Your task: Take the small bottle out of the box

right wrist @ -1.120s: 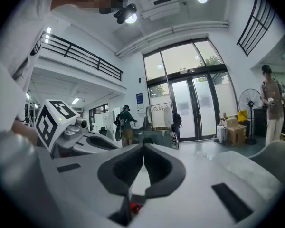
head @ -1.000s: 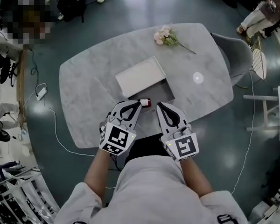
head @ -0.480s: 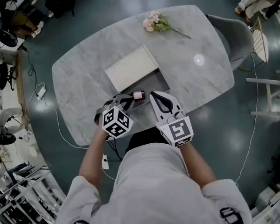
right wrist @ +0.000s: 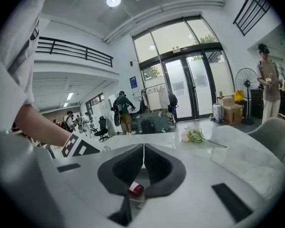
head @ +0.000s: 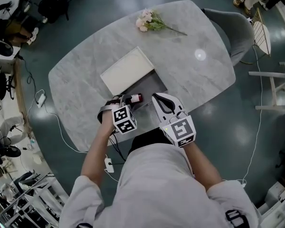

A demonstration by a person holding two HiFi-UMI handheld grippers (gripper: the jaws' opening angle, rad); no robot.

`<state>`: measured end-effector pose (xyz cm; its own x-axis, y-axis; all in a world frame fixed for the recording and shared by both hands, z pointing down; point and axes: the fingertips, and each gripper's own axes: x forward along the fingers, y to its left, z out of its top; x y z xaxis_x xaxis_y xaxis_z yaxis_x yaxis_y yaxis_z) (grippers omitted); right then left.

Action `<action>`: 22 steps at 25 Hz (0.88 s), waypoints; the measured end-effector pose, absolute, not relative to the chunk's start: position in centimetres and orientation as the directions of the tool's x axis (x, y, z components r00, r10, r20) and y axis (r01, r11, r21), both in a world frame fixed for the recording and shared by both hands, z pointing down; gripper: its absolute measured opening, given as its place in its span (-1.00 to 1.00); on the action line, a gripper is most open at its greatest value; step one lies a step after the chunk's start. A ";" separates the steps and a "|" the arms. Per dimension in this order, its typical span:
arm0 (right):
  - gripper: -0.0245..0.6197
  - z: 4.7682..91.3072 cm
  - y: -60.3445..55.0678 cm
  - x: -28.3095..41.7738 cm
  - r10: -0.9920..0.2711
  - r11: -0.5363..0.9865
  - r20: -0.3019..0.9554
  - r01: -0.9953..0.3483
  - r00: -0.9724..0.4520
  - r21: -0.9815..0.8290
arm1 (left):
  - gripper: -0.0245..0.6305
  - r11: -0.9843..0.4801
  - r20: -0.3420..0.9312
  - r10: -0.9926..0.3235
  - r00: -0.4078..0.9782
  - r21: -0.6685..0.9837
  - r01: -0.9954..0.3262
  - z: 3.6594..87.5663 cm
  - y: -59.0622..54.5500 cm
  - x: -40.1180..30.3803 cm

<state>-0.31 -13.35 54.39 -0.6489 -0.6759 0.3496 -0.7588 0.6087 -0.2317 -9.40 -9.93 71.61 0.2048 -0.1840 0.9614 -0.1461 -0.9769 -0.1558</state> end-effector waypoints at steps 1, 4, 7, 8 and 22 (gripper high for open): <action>-0.84 54.5 -13.4 -0.2 -0.675 0.607 0.352 -0.759 -0.648 -0.233 | -0.47 -0.981 0.968 -0.168 0.189 -0.145 -0.130 72.1 -9.9 -9.5; -0.84 54.7 -13.6 0.2 -0.675 0.602 0.358 -0.762 -0.645 -0.238 | -0.36 -0.988 0.979 -0.135 0.151 -0.121 -0.098 73.2 -9.9 -9.5; -0.84 54.8 -13.8 0.6 -0.674 0.600 0.363 -0.764 -0.643 -0.239 | -0.31 -0.989 0.983 -0.134 0.123 -0.124 -0.083 74.0 -10.4 -9.6; -0.84 54.9 -13.9 0.6 -0.674 0.599 0.364 -0.764 -0.643 -0.240 | -0.31 -0.989 0.984 -0.134 0.116 -0.125 -0.081 74.2 -10.5 -9.6; -0.84 55.4 -14.5 2.0 -0.682 0.585 0.384 -0.779 -0.623 -0.225 | -0.24 -0.991 0.997 -0.049 0.056 -0.041 -0.129 76.8 -10.0 -8.8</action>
<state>1.97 -14.47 55.42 -0.6225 -0.6818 0.3843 -0.7793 0.5849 -0.2248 -8.80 -9.99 76.80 0.0556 -0.0488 0.9973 -0.1292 -0.9908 -0.0413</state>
